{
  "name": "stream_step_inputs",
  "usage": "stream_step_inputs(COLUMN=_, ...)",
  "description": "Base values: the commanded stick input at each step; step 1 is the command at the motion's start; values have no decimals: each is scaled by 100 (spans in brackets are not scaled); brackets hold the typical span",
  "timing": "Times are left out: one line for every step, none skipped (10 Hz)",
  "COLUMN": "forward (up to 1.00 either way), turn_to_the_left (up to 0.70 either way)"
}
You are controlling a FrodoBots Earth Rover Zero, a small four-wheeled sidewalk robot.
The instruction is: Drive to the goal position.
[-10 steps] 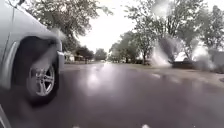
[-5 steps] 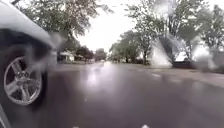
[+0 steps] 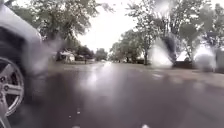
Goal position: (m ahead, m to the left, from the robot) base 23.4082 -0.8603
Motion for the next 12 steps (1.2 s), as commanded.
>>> stream_step_inputs(forward=70, turn_to_the_left=0)
stream_step_inputs(forward=70, turn_to_the_left=0)
stream_step_inputs(forward=70, turn_to_the_left=0)
stream_step_inputs(forward=70, turn_to_the_left=0)
stream_step_inputs(forward=70, turn_to_the_left=0)
stream_step_inputs(forward=70, turn_to_the_left=0)
stream_step_inputs(forward=70, turn_to_the_left=0)
stream_step_inputs(forward=70, turn_to_the_left=0)
stream_step_inputs(forward=70, turn_to_the_left=0)
stream_step_inputs(forward=70, turn_to_the_left=0)
stream_step_inputs(forward=70, turn_to_the_left=0)
stream_step_inputs(forward=70, turn_to_the_left=0)
